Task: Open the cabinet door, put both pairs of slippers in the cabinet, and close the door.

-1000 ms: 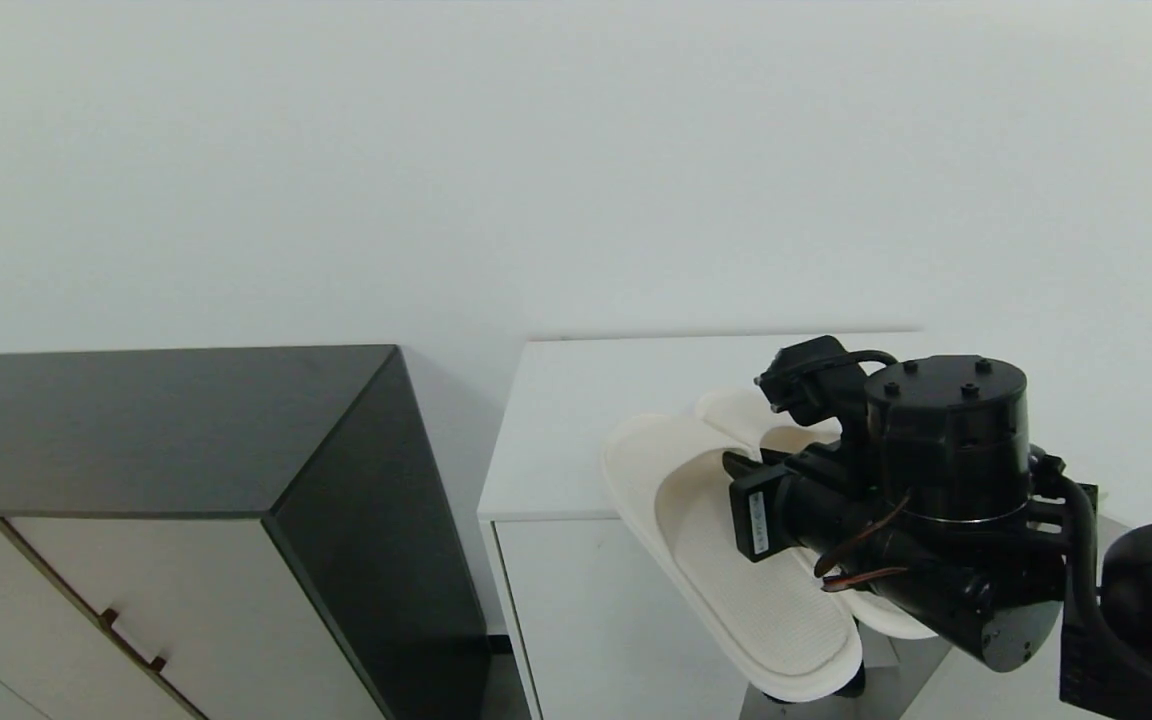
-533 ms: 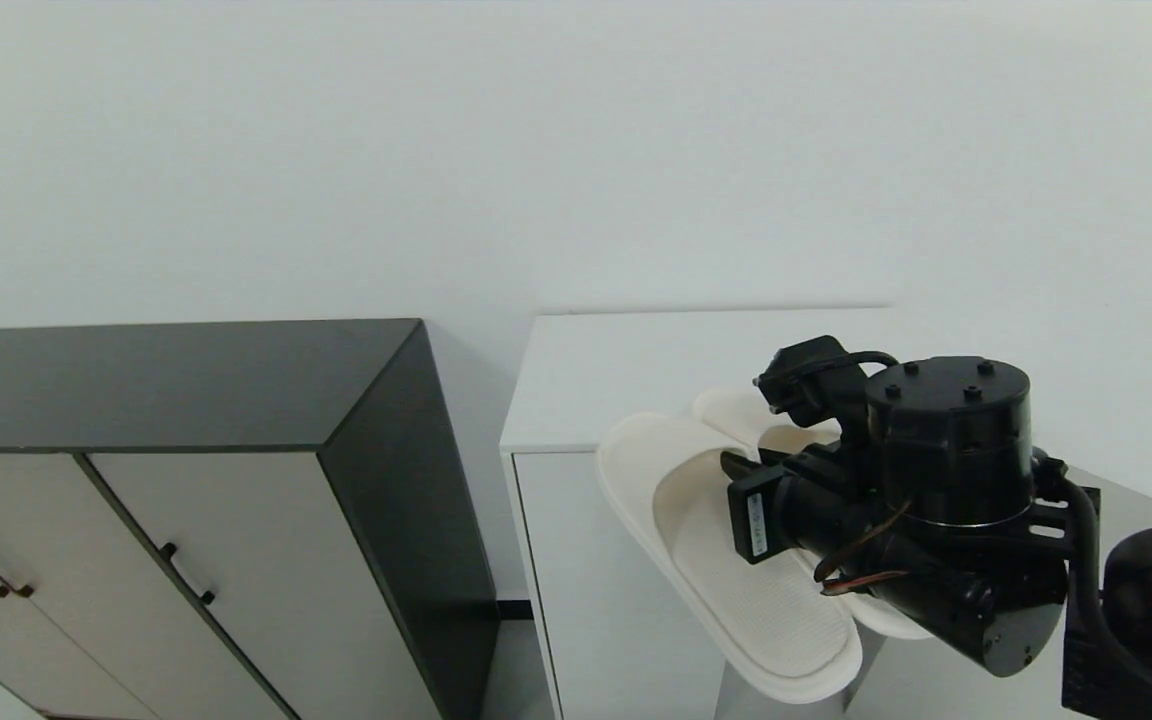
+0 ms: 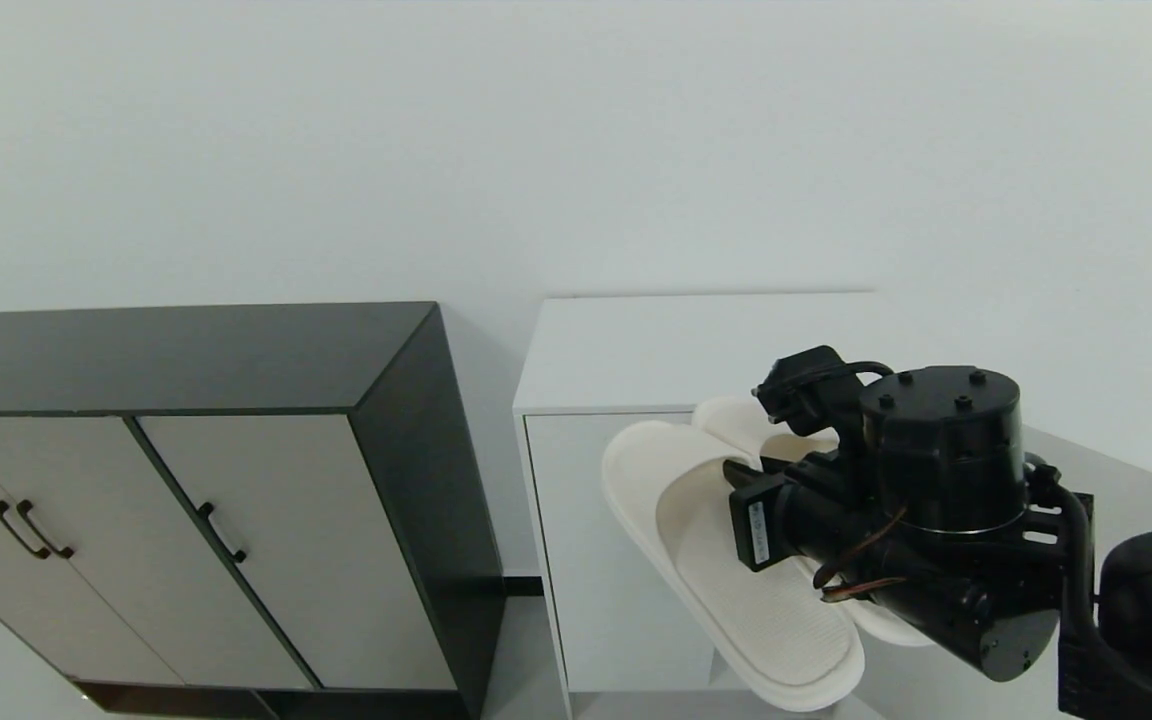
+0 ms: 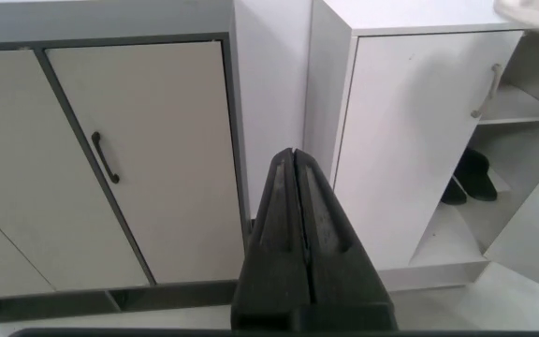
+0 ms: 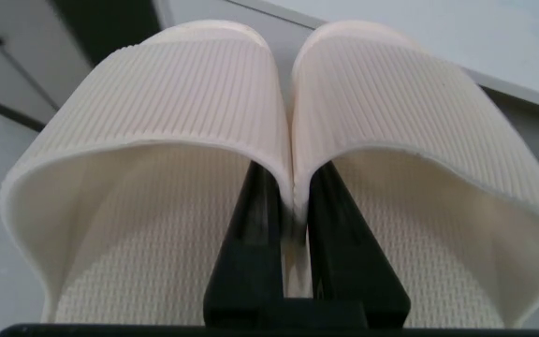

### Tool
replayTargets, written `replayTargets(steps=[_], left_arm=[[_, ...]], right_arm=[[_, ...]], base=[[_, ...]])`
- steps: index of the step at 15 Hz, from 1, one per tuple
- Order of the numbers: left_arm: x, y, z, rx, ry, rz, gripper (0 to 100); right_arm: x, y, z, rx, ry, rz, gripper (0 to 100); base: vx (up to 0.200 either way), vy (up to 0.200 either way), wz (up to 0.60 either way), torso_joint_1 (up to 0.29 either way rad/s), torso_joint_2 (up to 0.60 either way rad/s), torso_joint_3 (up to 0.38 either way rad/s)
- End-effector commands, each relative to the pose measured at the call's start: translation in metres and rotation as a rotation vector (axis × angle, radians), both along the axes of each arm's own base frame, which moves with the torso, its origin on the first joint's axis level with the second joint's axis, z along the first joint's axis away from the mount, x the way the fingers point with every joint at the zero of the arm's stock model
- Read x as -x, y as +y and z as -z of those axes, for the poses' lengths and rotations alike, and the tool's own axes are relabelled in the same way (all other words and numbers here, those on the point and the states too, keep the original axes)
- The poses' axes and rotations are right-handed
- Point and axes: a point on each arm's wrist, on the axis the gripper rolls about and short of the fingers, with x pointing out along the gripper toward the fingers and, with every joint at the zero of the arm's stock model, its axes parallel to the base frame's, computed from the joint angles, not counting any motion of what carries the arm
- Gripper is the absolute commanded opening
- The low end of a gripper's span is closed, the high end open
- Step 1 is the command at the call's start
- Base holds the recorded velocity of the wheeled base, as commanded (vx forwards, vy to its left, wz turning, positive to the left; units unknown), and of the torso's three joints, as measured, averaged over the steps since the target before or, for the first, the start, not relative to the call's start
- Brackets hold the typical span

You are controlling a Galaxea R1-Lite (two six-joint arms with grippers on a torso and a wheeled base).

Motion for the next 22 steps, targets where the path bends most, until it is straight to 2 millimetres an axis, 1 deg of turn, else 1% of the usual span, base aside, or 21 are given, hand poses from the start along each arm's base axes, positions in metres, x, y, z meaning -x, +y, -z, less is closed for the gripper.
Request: replayTargets(steps=[1, 7, 11, 22], left_arm=[[-0.0001, 0.0, 0.0, 0.001, 0.002, 0.001, 0], [0.0, 0.0, 0.0, 0.001, 0.0, 0.0, 0], [0.0, 0.0, 0.0, 0.001, 0.0, 0.0, 0], [0.0, 0.0, 0.0, 0.001, 0.0, 0.0, 0]], right_arm=[[0.0006, 0.0005, 0.0019, 0.005, 0.004, -0.004, 0], [0.0029, -0.0018, 0.0072, 0.037, 0.01, -0.024, 0], [0.0043, -0.0025, 0.0067, 0.031, 0.015, -0.049, 0], [0.0045, -0.0027, 0.0072, 0.029, 0.016, -0.05, 0]], base=[[0.0, 0.0, 0.0, 0.0, 0.0, 0.0], [0.0, 0.0, 0.0, 0.0, 0.0, 0.0], [0.0, 0.0, 0.0, 0.0, 0.0, 0.0], [0.0, -0.2, 0.0, 0.003, 0.0, 0.002]])
